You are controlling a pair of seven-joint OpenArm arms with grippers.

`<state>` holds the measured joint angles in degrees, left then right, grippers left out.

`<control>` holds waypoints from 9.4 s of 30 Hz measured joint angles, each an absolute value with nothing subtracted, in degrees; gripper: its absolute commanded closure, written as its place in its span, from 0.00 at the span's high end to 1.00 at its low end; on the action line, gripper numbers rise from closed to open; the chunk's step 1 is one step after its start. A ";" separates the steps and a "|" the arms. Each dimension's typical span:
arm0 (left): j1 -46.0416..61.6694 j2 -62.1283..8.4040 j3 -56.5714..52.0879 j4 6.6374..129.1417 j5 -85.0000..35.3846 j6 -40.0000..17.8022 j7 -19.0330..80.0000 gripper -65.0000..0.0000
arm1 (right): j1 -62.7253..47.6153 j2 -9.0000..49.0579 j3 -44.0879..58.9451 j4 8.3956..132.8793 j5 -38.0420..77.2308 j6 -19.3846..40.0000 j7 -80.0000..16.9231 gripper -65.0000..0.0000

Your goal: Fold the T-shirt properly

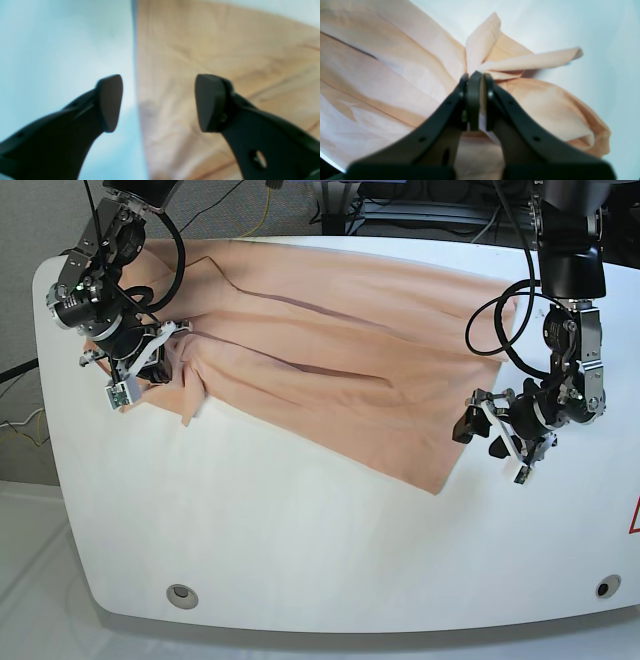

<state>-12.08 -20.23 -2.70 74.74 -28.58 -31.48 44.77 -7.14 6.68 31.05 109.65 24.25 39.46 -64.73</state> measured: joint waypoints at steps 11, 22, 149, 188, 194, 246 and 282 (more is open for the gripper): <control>-15.46 -19.92 -2.83 71.48 -27.14 -31.57 39.72 0.69 | -7.09 6.68 31.03 109.65 24.23 39.48 -64.73 0.03; -20.71 -19.99 -2.85 58.24 -26.96 -31.38 35.94 0.69 | -7.20 6.66 30.74 109.65 24.23 39.48 -64.75 0.03; -20.25 -12.23 11.53 58.81 -18.44 -27.86 26.04 0.02 | -5.52 4.99 30.70 106.69 24.21 39.46 -64.73 0.03; -10.28 -26.24 24.10 78.76 -10.33 -28.10 25.74 0.02 | -4.34 5.08 30.70 106.67 24.21 39.46 -64.73 0.03; -9.17 -26.70 24.23 81.43 -7.49 -28.32 25.69 0.02 | -4.23 5.08 30.70 106.69 24.23 39.46 -64.73 0.03; -12.03 -19.59 16.71 82.59 8.47 -30.20 25.43 0.79 | -4.34 4.27 30.63 106.65 24.25 39.46 -64.73 0.03; -14.31 -10.87 16.84 66.96 7.27 -30.39 17.56 0.72 | -4.36 4.14 30.70 106.63 24.01 39.46 -64.73 0.03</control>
<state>-14.31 -10.87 16.84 66.96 7.27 -30.39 17.56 -4.36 4.14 30.70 106.63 24.01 39.46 -64.73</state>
